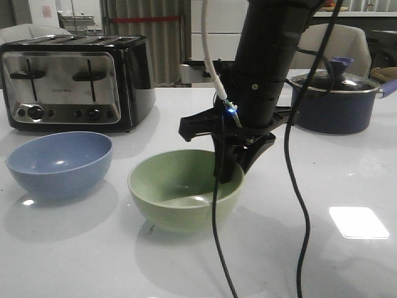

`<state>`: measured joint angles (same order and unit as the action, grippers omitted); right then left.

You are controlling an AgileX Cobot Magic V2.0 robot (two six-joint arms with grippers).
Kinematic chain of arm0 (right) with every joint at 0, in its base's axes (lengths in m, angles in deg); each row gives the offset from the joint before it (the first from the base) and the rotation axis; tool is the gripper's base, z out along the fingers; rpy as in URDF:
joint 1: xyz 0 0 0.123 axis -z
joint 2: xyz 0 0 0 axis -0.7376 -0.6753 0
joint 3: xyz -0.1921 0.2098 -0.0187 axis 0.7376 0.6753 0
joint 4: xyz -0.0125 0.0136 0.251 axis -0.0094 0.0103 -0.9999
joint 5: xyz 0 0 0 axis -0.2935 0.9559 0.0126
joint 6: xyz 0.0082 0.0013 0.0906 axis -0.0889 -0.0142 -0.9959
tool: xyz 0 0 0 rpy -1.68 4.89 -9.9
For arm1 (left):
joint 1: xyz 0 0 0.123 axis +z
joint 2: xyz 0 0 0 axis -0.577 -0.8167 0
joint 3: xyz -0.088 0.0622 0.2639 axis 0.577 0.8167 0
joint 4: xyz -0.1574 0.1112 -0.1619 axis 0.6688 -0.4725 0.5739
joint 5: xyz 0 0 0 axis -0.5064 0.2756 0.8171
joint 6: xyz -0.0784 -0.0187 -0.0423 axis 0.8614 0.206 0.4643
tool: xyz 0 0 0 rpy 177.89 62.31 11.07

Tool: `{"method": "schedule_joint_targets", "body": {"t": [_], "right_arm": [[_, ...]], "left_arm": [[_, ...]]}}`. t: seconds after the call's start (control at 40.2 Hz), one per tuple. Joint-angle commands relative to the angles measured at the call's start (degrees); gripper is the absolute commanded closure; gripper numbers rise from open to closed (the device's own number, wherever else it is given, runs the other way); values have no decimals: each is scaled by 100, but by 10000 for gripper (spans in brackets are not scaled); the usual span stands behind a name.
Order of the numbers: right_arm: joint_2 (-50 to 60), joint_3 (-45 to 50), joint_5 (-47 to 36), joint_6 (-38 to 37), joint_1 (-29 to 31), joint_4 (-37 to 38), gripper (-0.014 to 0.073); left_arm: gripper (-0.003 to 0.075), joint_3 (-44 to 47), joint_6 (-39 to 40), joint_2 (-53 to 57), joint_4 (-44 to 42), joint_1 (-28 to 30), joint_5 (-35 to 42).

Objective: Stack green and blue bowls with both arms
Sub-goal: 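Lift the green bowl with the right gripper and set it down toward the table center, then open the right gripper and raise it away from the green bowl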

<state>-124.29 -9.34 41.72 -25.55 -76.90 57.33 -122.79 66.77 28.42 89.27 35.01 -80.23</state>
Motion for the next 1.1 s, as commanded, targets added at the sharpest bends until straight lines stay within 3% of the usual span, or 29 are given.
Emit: {"method": "schedule_joint_targets", "body": {"t": [0.0, 0.1, 0.374, 0.647, 1.071], "right_arm": [[337, -176, -84, 32, 4, 78, 164], [462, -176, -98, 32, 4, 78, 84], [1630, 95, -304, 202, -2, 76, 155], [3634, 1503, -826, 900, -2, 81, 204], [6292, 3770, -938, 912, -2, 210, 204]], "left_arm": [[160, -199, -3, -55, 29, 7, 460], [160, -199, -3, -55, 29, 7, 460], [160, -199, -3, -55, 29, 7, 460], [160, -199, -3, -55, 29, 7, 460], [160, -199, -3, -55, 29, 7, 466]]}}
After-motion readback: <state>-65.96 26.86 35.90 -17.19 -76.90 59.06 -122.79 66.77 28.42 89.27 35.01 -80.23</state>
